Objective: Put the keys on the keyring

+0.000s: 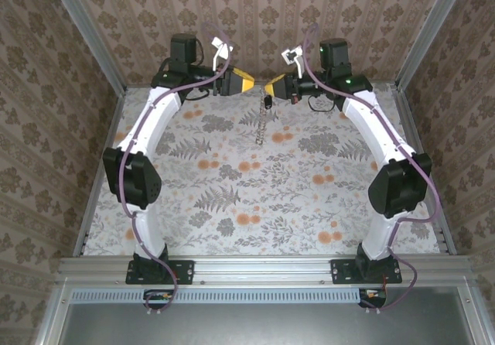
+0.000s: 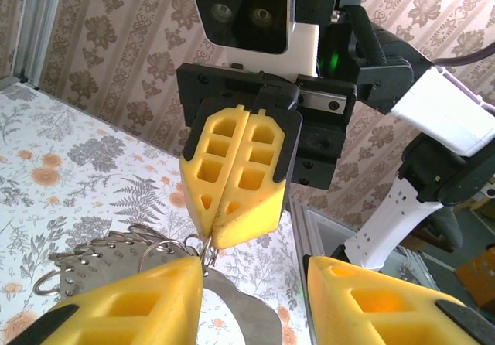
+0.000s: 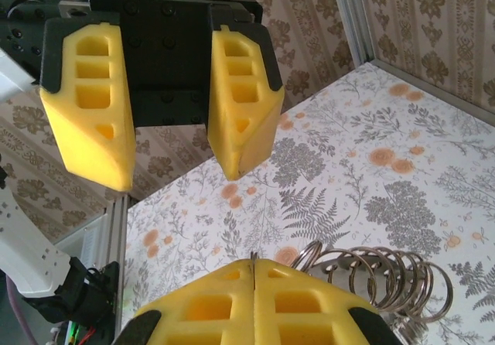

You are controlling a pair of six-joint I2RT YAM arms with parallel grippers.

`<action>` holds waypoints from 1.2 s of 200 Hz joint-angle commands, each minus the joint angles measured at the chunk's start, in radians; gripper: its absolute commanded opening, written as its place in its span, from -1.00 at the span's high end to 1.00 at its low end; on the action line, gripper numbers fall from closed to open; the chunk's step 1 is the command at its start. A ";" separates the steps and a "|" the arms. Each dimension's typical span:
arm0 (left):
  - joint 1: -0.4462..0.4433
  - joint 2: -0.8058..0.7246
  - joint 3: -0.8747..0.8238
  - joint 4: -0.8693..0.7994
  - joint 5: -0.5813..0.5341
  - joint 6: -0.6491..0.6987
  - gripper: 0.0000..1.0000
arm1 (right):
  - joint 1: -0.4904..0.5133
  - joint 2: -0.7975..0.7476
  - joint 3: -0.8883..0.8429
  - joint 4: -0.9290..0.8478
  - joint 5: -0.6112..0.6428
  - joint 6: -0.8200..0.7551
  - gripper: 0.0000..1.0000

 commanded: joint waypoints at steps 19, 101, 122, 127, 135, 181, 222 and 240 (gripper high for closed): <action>0.007 0.047 0.055 -0.022 0.079 0.037 0.25 | -0.007 0.040 0.084 -0.014 -0.097 0.013 1.00; 0.009 0.114 0.114 -0.024 0.098 0.036 0.27 | -0.007 0.094 0.120 -0.009 -0.124 0.025 1.00; 0.007 0.125 0.125 -0.025 0.098 0.031 0.27 | -0.007 0.106 0.127 -0.003 -0.132 0.031 1.00; 0.007 0.127 0.126 -0.025 0.097 0.033 0.28 | -0.007 0.108 0.129 -0.001 -0.133 0.032 1.00; 0.008 0.130 0.125 -0.026 0.096 0.033 0.28 | -0.007 0.108 0.129 0.002 -0.135 0.033 1.00; 0.004 0.147 0.126 -0.028 0.086 0.033 0.27 | -0.013 0.110 0.131 0.022 -0.149 0.051 1.00; 0.000 0.150 0.130 -0.029 0.082 0.037 0.28 | -0.015 0.109 0.129 0.042 -0.155 0.069 1.00; -0.004 0.149 0.131 -0.030 0.082 0.037 0.29 | -0.014 0.112 0.129 0.047 -0.155 0.076 1.00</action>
